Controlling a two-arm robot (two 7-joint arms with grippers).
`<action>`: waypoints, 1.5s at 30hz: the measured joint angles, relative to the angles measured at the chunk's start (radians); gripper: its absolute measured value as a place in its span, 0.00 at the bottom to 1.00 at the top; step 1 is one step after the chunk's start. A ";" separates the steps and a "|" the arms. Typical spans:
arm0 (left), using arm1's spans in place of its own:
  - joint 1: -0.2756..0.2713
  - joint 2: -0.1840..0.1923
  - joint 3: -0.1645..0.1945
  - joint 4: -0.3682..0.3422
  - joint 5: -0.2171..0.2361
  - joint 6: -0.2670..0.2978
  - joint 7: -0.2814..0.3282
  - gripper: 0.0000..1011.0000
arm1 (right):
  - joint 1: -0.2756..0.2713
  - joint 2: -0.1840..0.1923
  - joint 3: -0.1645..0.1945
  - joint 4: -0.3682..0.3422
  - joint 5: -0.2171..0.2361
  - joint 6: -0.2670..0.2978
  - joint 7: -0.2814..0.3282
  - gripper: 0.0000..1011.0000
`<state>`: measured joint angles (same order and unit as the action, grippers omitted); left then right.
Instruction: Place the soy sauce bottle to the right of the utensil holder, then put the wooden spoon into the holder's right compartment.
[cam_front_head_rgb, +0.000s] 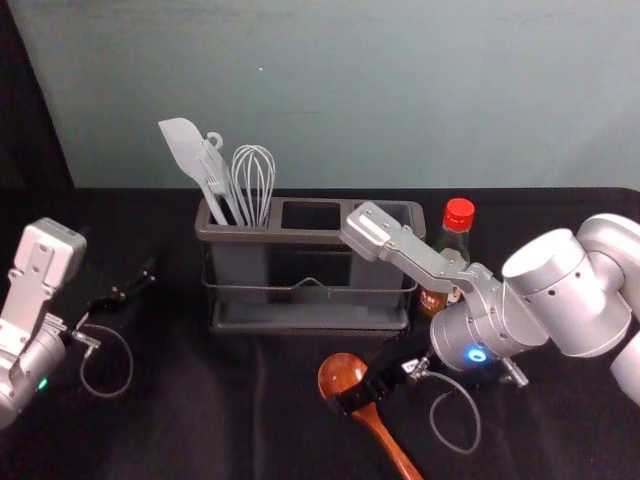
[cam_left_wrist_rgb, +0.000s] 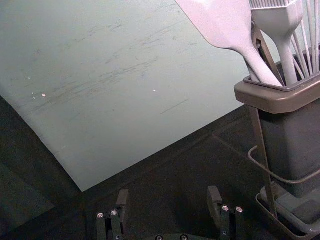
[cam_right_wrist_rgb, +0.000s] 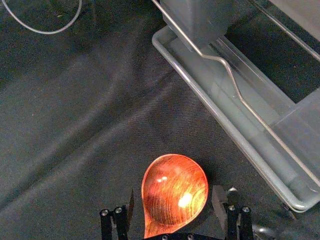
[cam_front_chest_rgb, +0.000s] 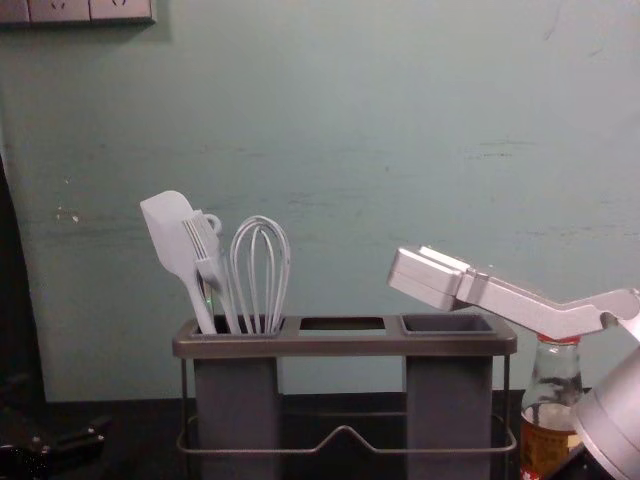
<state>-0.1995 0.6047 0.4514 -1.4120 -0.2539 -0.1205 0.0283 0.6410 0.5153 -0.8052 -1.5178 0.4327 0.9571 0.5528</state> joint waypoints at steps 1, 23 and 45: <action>0.000 0.000 0.000 0.000 0.000 0.000 0.000 1.00 | 0.000 0.000 0.000 0.000 0.000 0.000 0.000 0.99; 0.000 0.000 0.000 0.000 0.000 0.000 0.000 1.00 | 0.019 -0.038 -0.027 0.026 -0.077 0.008 0.030 0.99; 0.000 0.000 0.000 0.000 0.000 0.000 0.000 1.00 | 0.017 -0.053 -0.038 0.044 -0.138 0.001 0.055 0.99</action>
<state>-0.1995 0.6047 0.4514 -1.4120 -0.2539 -0.1205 0.0283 0.6582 0.4625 -0.8431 -1.4740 0.2948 0.9580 0.6076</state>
